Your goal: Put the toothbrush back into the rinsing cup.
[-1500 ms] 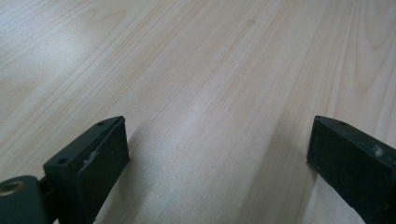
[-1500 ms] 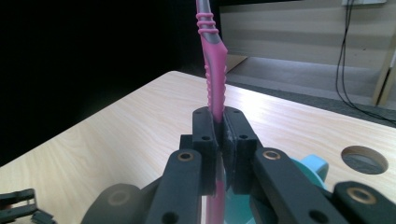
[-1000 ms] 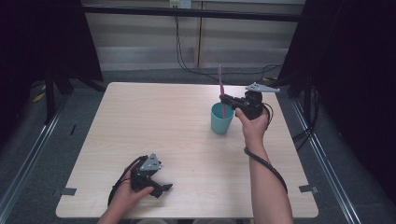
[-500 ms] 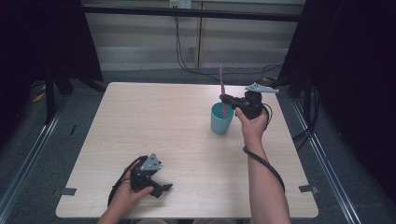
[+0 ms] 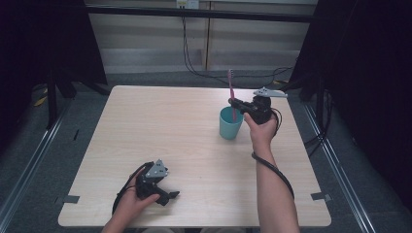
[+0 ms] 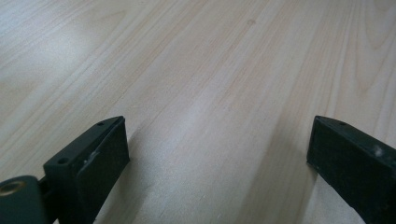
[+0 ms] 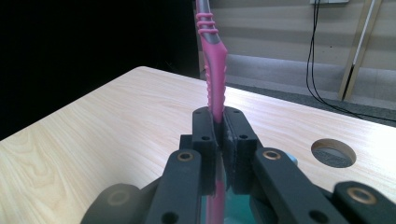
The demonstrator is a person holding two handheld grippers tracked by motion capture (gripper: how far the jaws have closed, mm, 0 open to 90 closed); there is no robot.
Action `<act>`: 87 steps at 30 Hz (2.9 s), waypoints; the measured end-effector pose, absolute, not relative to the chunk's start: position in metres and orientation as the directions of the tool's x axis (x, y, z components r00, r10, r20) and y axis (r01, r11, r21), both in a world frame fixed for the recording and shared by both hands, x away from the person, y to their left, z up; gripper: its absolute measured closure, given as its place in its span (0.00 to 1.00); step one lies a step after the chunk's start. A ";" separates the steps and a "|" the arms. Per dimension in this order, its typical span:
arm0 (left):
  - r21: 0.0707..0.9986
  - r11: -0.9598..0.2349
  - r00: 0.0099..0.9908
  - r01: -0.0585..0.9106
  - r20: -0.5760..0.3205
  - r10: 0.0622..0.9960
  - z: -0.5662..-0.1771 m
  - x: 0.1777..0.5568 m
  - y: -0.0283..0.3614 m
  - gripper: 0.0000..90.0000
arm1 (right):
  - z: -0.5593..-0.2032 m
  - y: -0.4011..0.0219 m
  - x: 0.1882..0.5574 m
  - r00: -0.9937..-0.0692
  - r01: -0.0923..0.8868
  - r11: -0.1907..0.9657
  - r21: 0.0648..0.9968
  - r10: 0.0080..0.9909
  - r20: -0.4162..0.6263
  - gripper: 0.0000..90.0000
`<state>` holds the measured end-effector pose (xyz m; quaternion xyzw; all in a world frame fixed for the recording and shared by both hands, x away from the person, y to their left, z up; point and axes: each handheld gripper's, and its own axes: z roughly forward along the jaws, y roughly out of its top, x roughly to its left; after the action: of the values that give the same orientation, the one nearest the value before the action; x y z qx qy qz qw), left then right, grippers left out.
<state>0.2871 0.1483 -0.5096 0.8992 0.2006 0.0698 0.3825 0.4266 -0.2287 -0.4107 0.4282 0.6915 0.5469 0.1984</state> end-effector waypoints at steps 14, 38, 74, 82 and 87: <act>0.717 -0.624 0.910 0.310 -0.032 0.414 -0.510 0.287 0.148 0.06 | -0.428 -0.229 0.426 -0.545 0.388 0.039 0.921 0.815 0.195 0.94; 0.714 -0.629 0.911 0.307 -0.031 0.411 -0.510 0.287 0.148 0.06 | -0.444 -0.227 0.427 -0.541 0.397 0.043 0.917 0.818 0.196 0.93; 0.714 -0.628 0.911 0.308 -0.031 0.411 -0.510 0.287 0.148 0.06 | -0.448 -0.221 0.429 -0.531 0.446 0.106 0.889 0.831 0.168 0.92; 0.714 -0.629 0.911 0.307 -0.031 0.410 -0.510 0.287 0.148 0.06 | -0.448 -0.223 0.427 -0.533 0.449 0.108 0.887 0.829 0.168 0.92; 0.715 -0.629 0.912 0.307 -0.032 0.409 -0.510 0.287 0.148 0.06 | -0.446 -0.223 0.425 -0.536 0.451 0.112 0.885 0.827 0.169 0.89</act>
<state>0.2871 0.1484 -0.5097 0.8999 0.1990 0.0670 0.3822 0.4247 -0.2226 -0.4462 0.4433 0.7212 0.4976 0.1890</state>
